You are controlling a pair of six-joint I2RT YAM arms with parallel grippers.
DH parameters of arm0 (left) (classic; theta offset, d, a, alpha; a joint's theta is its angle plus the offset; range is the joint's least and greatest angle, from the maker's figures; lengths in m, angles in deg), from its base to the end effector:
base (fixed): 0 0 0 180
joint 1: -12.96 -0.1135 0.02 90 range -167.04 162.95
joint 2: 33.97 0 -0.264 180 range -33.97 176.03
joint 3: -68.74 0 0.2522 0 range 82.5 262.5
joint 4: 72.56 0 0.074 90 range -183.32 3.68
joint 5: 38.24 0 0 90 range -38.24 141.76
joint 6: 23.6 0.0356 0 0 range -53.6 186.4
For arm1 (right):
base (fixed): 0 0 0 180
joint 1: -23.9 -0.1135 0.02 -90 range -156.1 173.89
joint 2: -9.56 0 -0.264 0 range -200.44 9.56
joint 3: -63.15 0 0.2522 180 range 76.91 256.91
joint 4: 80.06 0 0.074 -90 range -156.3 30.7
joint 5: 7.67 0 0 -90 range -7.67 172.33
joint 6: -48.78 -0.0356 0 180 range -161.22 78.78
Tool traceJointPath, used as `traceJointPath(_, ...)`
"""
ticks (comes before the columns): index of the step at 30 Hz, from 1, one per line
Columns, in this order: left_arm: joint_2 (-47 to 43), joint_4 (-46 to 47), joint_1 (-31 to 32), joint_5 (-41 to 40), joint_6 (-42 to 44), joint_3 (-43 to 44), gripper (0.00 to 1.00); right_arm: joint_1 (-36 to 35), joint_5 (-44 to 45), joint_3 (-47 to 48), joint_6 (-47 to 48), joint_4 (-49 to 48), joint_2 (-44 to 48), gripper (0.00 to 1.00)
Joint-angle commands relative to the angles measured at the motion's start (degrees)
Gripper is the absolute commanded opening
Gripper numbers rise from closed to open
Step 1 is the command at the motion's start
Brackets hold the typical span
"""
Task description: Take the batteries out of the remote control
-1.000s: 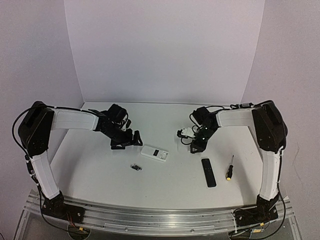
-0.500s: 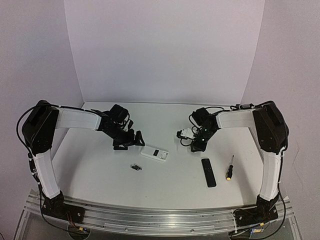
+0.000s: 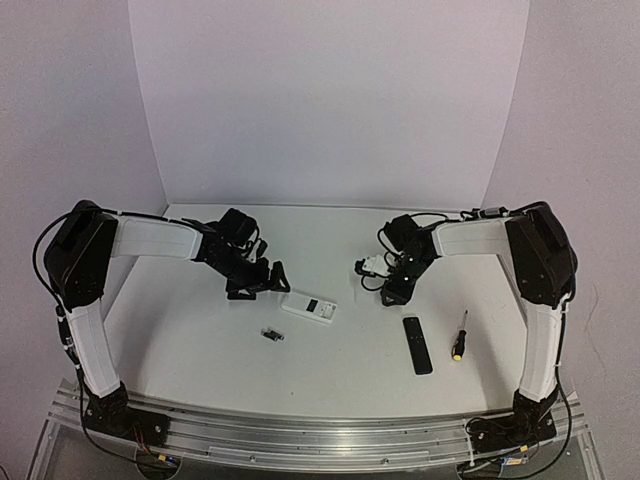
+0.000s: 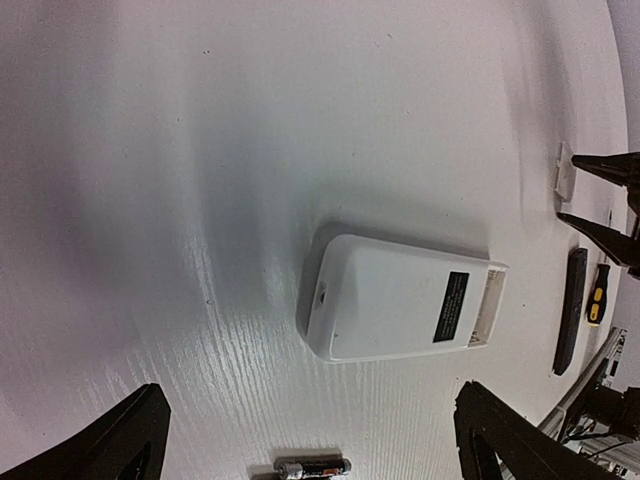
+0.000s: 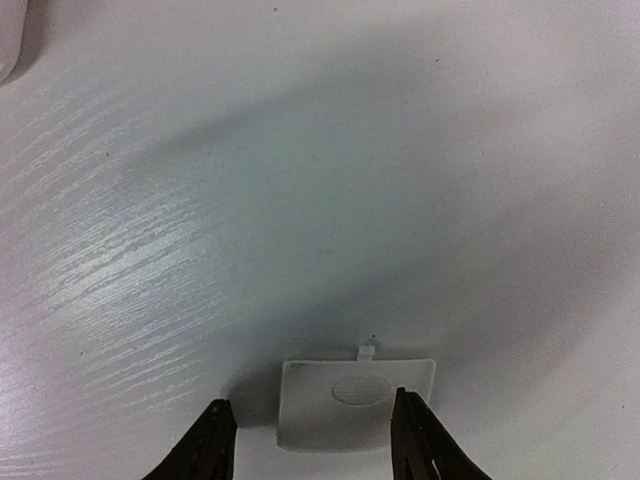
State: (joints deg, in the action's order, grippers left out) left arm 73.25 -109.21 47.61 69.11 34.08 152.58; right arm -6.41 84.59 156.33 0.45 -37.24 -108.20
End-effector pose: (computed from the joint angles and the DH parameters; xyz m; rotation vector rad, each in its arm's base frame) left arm 0.3095 -0.2268 0.1720 0.1694 2.7673 -0.7616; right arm 0.3585 0.2079 0.1411 -1.6078 2.2322 -0.1084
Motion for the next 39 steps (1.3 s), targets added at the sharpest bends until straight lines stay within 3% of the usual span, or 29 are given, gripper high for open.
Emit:
traceJointPath(1, 0.7, 0.9, -0.4, 0.7, 1.4, 1.7, 1.00, 0.2, 2.6, 0.4, -0.2, 1.0, -2.4, 0.54)
traceJointPath(15, 1.3, -0.4, -0.4, 0.6, 2.0, 2.6, 1.00, 4.1, -2.6, 2.1, -4.4, 1.3, -6.6, 0.59)
traceJointPath(29, 0.5, -0.9, -0.4, 0.5, 2.9, 2.1, 1.00, 5.9, -4.4, 1.4, -8.7, 11.4, -7.3, 0.60)
traceJointPath(39, 0.6, 0.2, -0.4, 1.3, 2.9, 1.7, 1.00, 5.8, -7.4, 2.6, -9.6, 12.2, -7.0, 0.48)
